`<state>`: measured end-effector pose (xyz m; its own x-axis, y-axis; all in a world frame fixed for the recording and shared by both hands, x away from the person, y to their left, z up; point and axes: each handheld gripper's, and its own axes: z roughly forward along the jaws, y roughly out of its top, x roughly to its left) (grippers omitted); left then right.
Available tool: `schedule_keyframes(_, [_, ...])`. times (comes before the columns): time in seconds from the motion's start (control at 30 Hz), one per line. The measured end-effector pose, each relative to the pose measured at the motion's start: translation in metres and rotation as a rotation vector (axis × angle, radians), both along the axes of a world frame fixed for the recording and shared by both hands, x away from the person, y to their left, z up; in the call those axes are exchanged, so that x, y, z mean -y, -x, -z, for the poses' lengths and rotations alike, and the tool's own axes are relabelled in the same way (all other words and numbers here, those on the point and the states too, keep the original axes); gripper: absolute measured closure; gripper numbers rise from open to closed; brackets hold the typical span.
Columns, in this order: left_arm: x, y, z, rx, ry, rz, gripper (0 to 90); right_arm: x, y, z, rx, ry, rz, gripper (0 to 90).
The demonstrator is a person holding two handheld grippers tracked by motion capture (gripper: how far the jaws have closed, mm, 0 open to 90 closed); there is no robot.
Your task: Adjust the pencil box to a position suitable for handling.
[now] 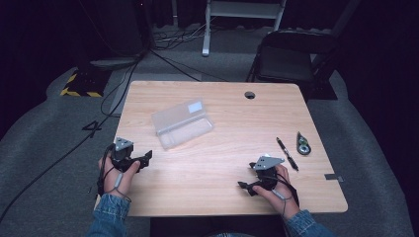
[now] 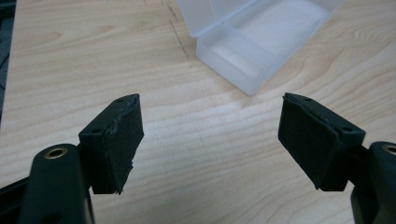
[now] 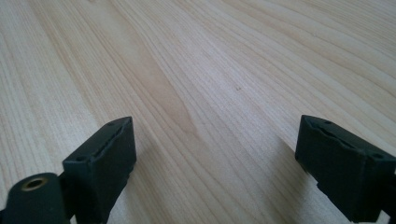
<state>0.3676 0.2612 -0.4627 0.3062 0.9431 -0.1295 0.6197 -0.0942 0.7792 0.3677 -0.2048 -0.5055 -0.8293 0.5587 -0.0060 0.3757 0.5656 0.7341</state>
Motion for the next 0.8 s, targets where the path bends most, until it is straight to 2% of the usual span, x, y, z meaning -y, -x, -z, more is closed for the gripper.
schedule_keyframes(0.07, [0.000,-0.003,-0.004,0.009,0.008,0.001,22.6,0.000,0.000,0.000,-0.001,0.000,0.001,12.5])
schedule_keyframes(0.13, [0.001,-0.007,-0.007,0.027,-0.001,0.001,23.0,0.000,0.000,0.000,0.000,0.000,0.000,12.5])
schedule_keyframes(0.43, [0.005,-0.028,-0.017,0.028,-0.016,0.008,24.9,0.000,0.001,0.000,0.001,-0.002,0.002,13.1])
schedule_keyframes(0.53, [0.011,-0.034,-0.016,0.036,-0.032,-0.014,25.8,0.000,0.001,0.000,0.001,-0.002,0.002,13.1])
schedule_keyframes(0.57, [0.014,-0.037,-0.015,0.035,-0.058,-0.028,27.3,0.000,0.001,0.000,0.000,-0.001,0.002,13.1])
schedule_keyframes(0.63, [0.017,-0.041,-0.013,0.029,-0.073,-0.029,27.3,0.000,0.001,0.000,0.002,-0.001,0.000,13.1])
schedule_keyframes(0.8, [0.022,-0.055,-0.003,0.011,-0.068,-0.027,27.3,0.000,0.002,0.000,-0.001,0.000,-0.001,14.3])
